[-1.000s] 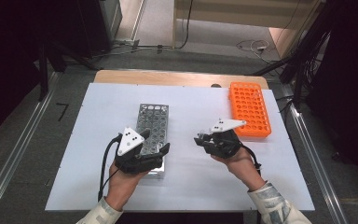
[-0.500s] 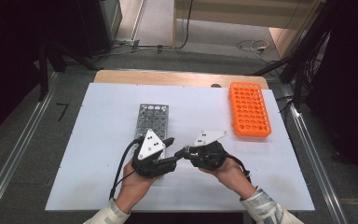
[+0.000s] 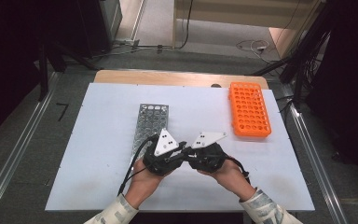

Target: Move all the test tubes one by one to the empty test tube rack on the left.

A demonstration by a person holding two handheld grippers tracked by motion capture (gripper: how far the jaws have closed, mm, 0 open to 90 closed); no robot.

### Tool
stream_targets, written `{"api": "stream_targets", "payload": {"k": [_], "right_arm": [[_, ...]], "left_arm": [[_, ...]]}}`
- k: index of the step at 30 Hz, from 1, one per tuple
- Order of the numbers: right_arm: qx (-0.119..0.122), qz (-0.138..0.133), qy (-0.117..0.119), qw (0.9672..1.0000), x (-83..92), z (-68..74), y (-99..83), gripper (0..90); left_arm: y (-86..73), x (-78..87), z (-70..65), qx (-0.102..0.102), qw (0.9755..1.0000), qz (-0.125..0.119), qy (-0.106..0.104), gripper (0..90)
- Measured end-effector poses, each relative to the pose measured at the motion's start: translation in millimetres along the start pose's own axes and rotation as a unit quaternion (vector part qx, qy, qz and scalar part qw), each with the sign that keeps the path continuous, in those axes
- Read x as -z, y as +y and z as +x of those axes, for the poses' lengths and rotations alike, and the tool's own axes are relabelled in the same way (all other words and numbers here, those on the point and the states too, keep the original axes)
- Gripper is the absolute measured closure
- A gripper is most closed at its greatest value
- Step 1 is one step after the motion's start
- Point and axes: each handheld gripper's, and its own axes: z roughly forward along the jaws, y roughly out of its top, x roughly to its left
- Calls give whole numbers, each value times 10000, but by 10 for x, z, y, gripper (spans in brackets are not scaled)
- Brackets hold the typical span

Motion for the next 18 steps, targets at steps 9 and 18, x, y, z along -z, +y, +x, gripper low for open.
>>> {"api": "stream_targets", "payload": {"k": [9, 18], "right_arm": [[-46, -52, 30, 10000, 30, -30, 8, 603], [-51, -42, 114, 9999, 45, -43, 28, 336]], "left_arm": [[64, 20, 6, -38, 10000, -31, 45, 753], [195, 109, 127, 47, 9994, -208, 263, 753]]}}
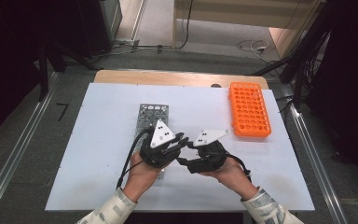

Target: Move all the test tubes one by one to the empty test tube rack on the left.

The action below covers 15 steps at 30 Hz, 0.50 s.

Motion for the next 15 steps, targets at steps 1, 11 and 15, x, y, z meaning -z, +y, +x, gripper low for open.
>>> {"api": "stream_targets", "payload": {"k": [1, 11, 15], "right_arm": [[-12, -6, -5, 10000, 2, -4, 0, 325], [-63, -29, -57, 10000, 20, -29, 0, 302], [-62, -31, -71, 10000, 23, -33, -2, 302]], "left_arm": [[7, 7, 13, 13, 10000, -11, 20, 753], [18, 123, 211, 194, 9990, -127, 370, 753], [-8, 175, 291, 255, 9981, -158, 536, 753]]}}
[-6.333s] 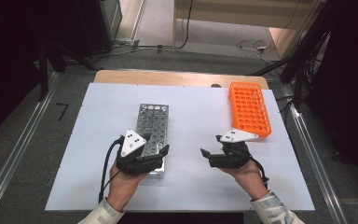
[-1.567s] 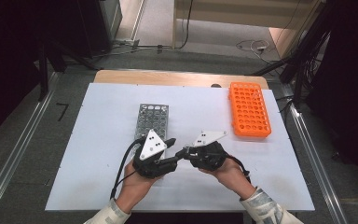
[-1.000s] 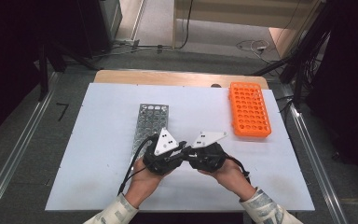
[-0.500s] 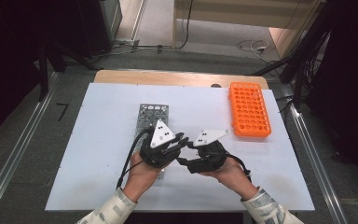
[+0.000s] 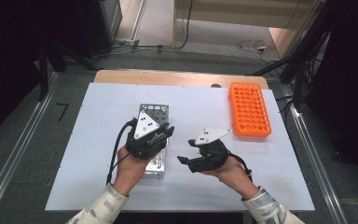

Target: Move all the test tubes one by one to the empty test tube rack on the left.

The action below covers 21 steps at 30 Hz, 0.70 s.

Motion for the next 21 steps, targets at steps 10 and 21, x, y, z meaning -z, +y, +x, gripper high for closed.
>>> {"api": "stream_targets", "payload": {"k": [10, 21], "right_arm": [[2, -25, -26, 10000, 3, -2, 0, 306], [45, 2, -25, 10000, 2, 6, -3, 307]], "left_arm": [[-113, 18, 117, 23, 9996, 91, 257, 753], [-339, -107, 104, 54, 9989, 383, 270, 752]]}}
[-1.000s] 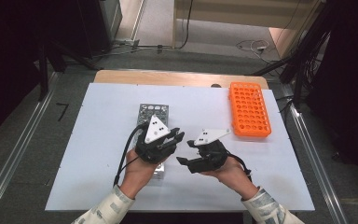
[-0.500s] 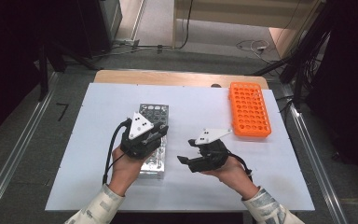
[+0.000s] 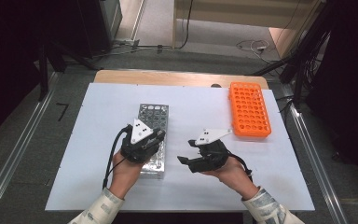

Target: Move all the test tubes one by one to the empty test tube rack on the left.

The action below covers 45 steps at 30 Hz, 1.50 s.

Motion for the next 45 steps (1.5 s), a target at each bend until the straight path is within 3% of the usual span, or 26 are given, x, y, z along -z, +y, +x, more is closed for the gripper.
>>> {"api": "stream_targets", "payload": {"k": [7, 18, 22, 28, 32, 37, 45], "right_arm": [[4, 12, -15, 10000, -8, -3, -4, 307], [-56, -18, -116, 9999, 29, -42, -12, 308], [-150, -85, -258, 9995, 98, -129, -21, 313], [-410, -186, -638, 9969, 261, -398, -80, 316], [-647, -269, -1085, 9916, 429, -686, -166, 321], [-943, -193, -1589, 9826, 596, -1042, -301, 328], [-1347, 62, -2260, 9648, 733, -1557, -484, 350]], "left_arm": [[-51, -26, -3, -28, 9999, 112, -2, 750], [-34, 27, 2, 169, 9997, -26, -153, 679], [-18, 76, 10, 271, 9993, -116, -221, 646], [-9, 131, 40, 456, 9980, -208, -390, 534], [-8, 155, 64, 510, 9976, -227, -414, 411], [-17, 158, 73, 495, 9980, -240, -318, 348], [-18, 149, 66, 459, 9985, -210, -225, 281]]}}
